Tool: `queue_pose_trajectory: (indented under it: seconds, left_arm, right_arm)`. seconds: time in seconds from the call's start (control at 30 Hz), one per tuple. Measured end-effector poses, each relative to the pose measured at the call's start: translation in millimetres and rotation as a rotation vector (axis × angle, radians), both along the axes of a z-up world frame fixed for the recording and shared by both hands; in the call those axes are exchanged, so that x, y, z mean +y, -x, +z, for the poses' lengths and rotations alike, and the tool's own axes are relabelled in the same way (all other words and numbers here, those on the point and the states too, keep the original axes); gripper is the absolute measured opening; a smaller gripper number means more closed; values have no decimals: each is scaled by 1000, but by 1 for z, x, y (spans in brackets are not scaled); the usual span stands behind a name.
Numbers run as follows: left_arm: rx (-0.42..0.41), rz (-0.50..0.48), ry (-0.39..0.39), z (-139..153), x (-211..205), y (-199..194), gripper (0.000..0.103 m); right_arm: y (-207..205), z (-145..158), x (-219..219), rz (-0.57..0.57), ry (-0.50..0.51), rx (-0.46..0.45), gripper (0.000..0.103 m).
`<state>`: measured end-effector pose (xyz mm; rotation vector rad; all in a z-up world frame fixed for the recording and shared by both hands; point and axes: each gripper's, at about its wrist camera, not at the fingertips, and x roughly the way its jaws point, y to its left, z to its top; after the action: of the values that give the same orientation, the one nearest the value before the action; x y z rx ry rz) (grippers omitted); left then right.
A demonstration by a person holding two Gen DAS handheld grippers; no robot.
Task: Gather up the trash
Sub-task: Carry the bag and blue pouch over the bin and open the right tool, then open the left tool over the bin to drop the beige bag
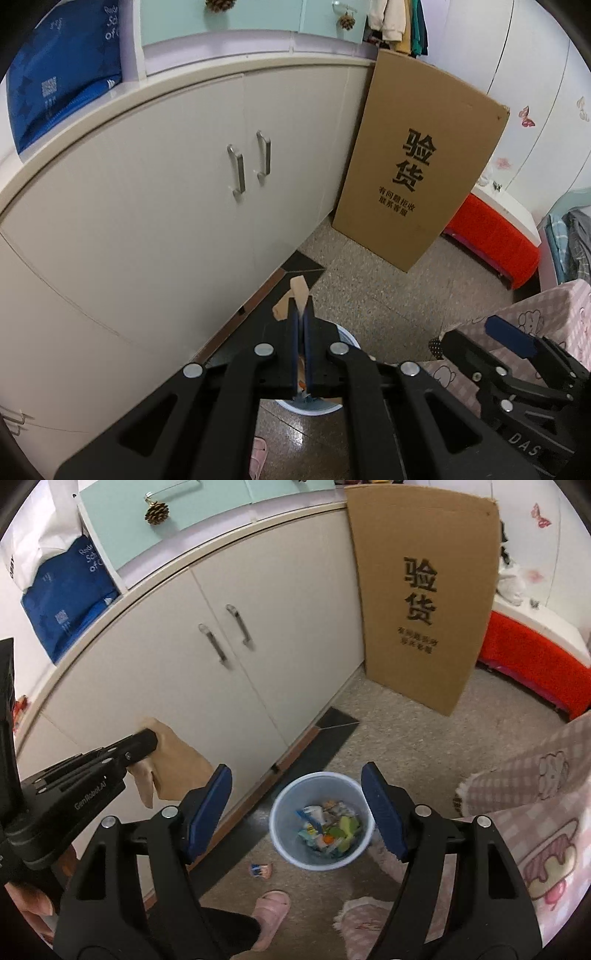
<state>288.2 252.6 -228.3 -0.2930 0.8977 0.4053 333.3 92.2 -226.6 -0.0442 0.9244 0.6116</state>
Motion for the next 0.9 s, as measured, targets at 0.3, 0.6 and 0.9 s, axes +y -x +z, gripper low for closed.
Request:
queue_pose_trajectory:
  seconds: [0.3, 0.6, 0.9]
  left_arm:
    - [6, -41, -16, -5, -24, -11, 3]
    - [12, -58, -42, -5, -38, -25, 3]
    - [20, -57, -29, -11, -41, -38, 5]
  right_arm:
    - [-3, 6, -22, -77, -1, -70, 77]
    - [-13, 1, -37, -137, -49, -11, 78]
    - [-15, 0, -43, -161, -55, -2, 79]
